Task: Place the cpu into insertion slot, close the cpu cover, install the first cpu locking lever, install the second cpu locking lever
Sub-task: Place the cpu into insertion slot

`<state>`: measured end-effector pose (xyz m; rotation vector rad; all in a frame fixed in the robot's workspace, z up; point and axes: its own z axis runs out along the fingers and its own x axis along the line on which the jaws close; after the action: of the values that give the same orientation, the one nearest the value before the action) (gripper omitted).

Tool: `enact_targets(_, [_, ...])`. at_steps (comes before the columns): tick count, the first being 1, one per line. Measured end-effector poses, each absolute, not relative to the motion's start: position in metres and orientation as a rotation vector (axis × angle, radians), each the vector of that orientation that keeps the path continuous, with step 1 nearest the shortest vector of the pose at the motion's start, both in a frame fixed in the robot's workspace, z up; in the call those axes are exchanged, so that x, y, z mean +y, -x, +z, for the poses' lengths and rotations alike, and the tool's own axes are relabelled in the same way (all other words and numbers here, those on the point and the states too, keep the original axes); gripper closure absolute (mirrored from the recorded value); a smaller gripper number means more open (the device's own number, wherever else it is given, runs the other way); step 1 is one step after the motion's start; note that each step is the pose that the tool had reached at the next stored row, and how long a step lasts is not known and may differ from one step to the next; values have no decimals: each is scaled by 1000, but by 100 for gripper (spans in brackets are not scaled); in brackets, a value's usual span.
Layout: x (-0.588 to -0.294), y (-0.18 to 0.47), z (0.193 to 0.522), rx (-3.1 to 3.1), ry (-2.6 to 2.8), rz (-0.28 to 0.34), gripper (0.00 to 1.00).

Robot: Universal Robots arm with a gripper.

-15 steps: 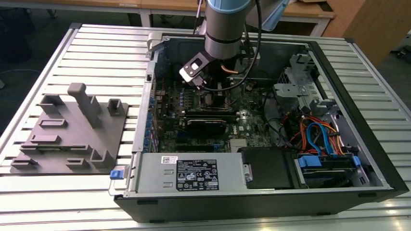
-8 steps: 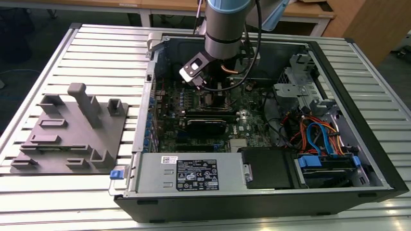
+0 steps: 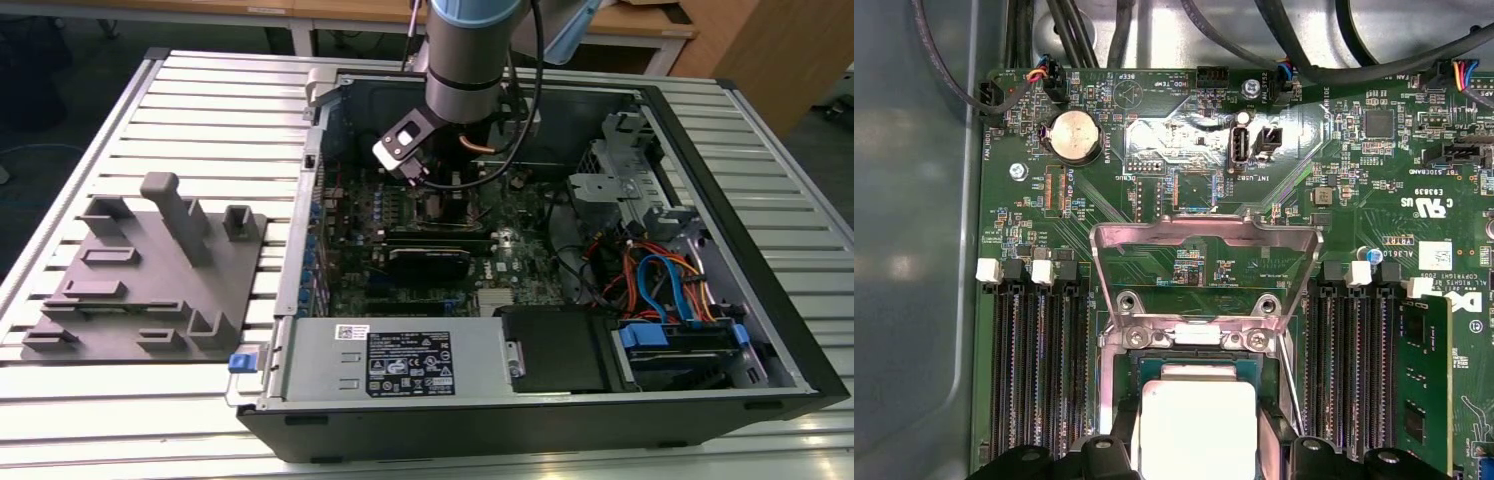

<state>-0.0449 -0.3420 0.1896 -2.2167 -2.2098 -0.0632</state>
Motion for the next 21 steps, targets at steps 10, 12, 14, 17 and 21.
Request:
enact_targets(10, [-342, 45, 189, -2210, 2217, -64, 46])
enact_targets(12, [-342, 45, 189, -2210, 2216, -66, 45])
enact_targets(14, [-342, 45, 189, -2210, 2217, -64, 39])
enact_targets(17, [-342, 45, 189, -2210, 2217, -63, 39])
enact_targets(21, [-342, 45, 189, -2210, 2217, -63, 39])
